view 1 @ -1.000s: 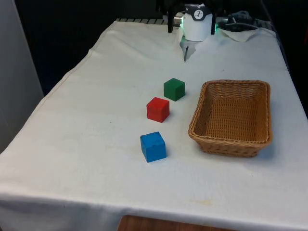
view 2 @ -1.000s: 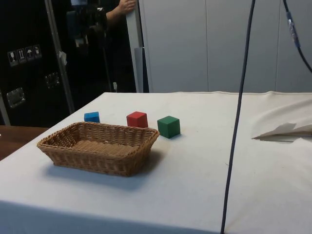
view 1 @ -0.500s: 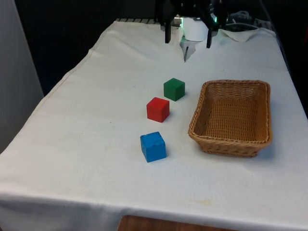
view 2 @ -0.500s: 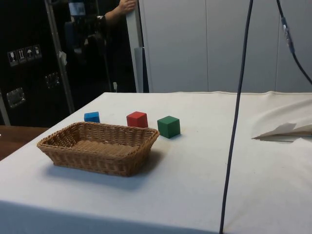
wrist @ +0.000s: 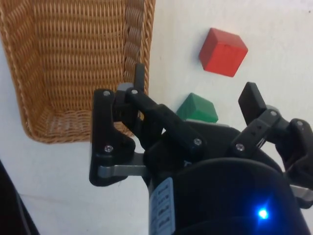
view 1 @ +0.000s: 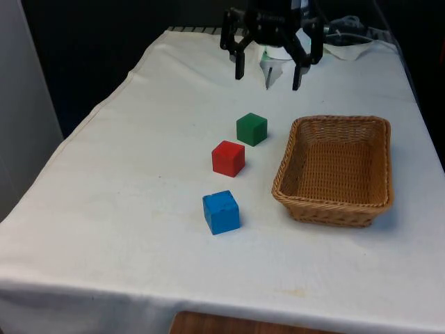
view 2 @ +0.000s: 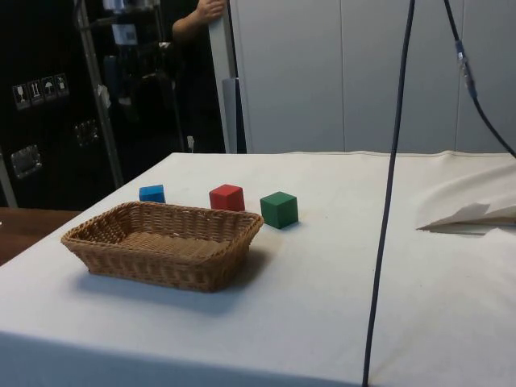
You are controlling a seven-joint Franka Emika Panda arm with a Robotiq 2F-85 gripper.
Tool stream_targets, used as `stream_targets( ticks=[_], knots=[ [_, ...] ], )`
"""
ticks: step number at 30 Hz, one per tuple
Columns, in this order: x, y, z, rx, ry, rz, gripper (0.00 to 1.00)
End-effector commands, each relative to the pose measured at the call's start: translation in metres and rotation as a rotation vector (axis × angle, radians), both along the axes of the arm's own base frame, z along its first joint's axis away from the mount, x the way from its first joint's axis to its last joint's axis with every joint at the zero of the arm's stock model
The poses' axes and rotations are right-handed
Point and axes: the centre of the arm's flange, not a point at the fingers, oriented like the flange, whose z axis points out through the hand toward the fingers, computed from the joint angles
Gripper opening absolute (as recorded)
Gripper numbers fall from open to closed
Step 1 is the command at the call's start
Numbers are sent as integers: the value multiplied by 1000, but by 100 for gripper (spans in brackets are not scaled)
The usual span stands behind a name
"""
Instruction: Pick up the blue cube and place it into the basket.
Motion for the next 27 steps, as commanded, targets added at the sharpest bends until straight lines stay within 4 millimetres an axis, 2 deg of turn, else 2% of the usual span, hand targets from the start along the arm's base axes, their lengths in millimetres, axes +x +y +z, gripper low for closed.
stream_targets(
  ticks=[1, 10, 11, 27],
  knots=[
    [2, 0, -2, -7, -10, -10, 100],
    [8, -1, -19, -23, -29, -55, 100],
    [6, 0, -17, -16, -21, -45, 100],
    [19, 1, -53, -59, -78, -137, 100]
  ],
)
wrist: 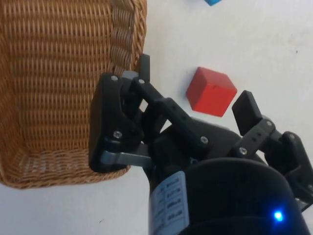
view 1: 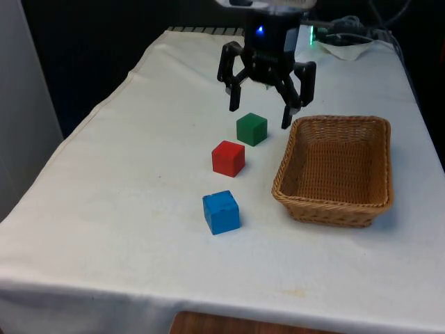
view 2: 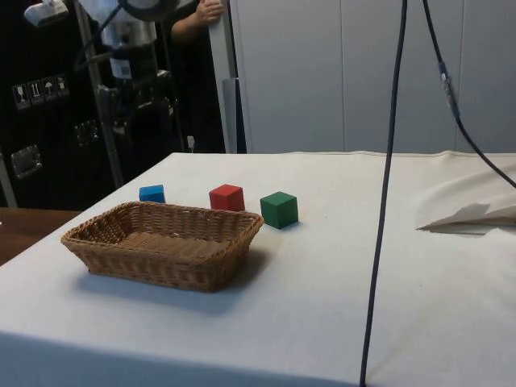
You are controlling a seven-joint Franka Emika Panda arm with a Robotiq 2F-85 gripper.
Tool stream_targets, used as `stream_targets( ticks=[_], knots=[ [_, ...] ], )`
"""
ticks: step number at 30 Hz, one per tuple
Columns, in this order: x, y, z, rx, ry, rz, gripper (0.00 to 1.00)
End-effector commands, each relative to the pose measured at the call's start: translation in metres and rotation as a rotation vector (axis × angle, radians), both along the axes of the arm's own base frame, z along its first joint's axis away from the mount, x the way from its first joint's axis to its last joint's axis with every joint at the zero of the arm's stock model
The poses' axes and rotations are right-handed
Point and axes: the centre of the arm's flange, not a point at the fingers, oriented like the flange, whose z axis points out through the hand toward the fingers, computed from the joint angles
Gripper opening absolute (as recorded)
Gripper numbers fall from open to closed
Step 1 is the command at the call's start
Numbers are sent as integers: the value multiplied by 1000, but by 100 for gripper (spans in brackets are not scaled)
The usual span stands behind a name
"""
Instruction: Pick up the blue cube and place it into the basket.
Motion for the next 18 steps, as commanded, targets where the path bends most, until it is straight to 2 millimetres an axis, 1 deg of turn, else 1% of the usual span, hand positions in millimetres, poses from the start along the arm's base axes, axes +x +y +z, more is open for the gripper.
stream_targets(
  ticks=[1, 5, 8, 9, 11, 12, 18],
  knots=[
    [0, 0, -2, -2, -2, -5, 100],
    [5, -1, -14, -19, -22, -36, 100],
    [8, 0, -20, -27, -31, -50, 100],
    [6, 0, -18, -22, -24, -44, 100],
    [10, -1, -26, -33, -39, -63, 100],
    [10, -1, -26, -33, -39, -63, 100],
    [16, -1, -41, -53, -58, -94, 100]
  ],
)
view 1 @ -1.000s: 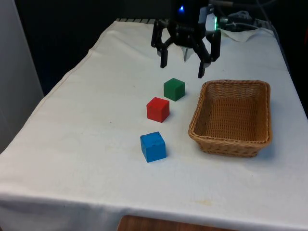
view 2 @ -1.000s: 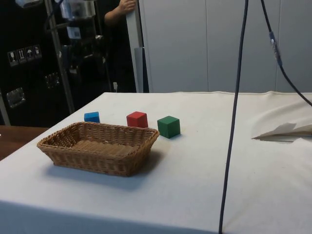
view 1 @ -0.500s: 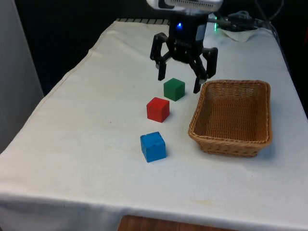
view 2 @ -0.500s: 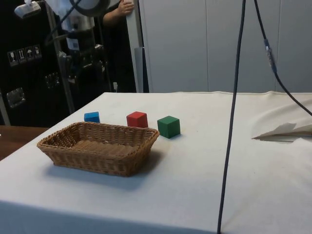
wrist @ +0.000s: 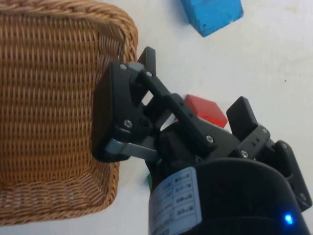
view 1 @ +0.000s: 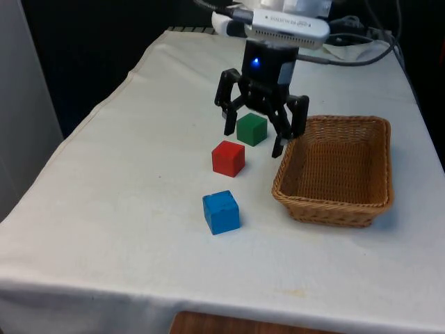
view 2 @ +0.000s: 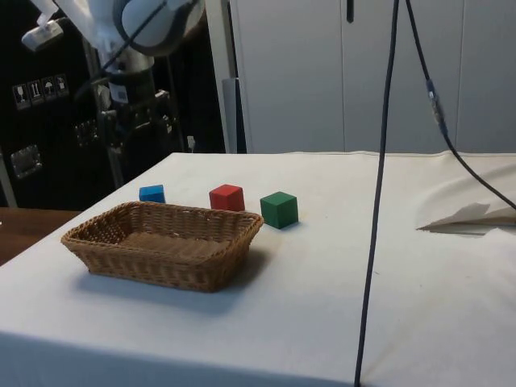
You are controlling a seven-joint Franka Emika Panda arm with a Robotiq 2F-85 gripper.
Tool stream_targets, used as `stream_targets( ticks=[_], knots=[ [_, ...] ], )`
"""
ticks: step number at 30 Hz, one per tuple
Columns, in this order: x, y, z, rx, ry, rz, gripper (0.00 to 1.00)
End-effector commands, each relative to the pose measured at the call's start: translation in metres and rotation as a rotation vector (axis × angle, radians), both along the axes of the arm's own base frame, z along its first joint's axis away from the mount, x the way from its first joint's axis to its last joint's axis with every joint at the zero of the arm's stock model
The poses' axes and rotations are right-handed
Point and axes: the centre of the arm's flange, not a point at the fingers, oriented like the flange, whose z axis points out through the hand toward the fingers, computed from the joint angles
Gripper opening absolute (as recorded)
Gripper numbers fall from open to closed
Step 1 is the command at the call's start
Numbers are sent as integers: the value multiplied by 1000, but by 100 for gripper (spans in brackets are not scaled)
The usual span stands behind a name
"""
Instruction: Pick up the blue cube and place it into the basket.
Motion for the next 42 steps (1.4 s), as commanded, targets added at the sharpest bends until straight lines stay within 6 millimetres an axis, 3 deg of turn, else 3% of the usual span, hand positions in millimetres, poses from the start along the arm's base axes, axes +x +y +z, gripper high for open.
stream_targets(
  ticks=[1, 16, 42],
  knots=[
    [1, 0, -2, -3, -2, -4, 100],
    [13, -1, -35, -72, -53, -91, 100],
    [16, -2, -65, -185, -150, -214, 100]
  ],
)
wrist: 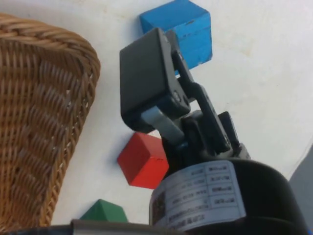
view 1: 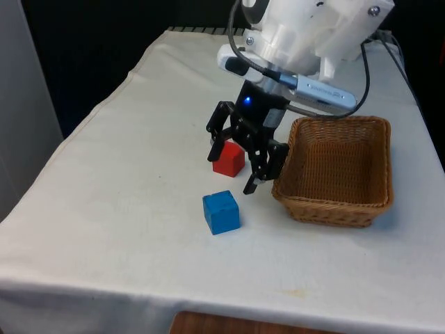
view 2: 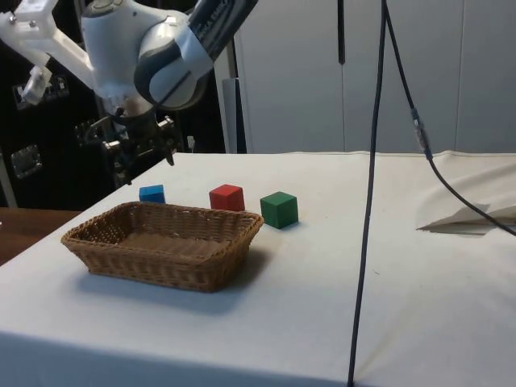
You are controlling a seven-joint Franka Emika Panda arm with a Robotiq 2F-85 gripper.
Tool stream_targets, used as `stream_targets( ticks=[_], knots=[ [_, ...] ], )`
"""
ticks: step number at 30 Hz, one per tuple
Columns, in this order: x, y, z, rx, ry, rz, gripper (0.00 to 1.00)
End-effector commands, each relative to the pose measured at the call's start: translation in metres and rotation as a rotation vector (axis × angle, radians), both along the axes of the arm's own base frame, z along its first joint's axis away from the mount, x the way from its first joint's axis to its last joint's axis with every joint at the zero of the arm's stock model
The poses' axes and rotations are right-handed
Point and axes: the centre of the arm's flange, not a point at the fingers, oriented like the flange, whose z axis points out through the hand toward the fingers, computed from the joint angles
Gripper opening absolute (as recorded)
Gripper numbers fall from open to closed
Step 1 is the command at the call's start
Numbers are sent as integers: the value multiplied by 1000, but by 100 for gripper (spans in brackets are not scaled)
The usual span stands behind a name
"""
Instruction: Pick up the blue cube and place it into the basket.
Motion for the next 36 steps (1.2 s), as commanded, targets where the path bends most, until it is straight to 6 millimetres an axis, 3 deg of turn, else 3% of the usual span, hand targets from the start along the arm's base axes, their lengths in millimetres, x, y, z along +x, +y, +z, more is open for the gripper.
stream_targets(
  ticks=[1, 17, 26, 36],
  knots=[
    [0, 0, -1, -5, -5, -5, 100],
    [0, -4, -18, -77, -66, -73, 100],
    [12, -15, -33, -88, -125, -103, 100],
    [9, -26, -48, -101, -129, -129, 100]
  ],
)
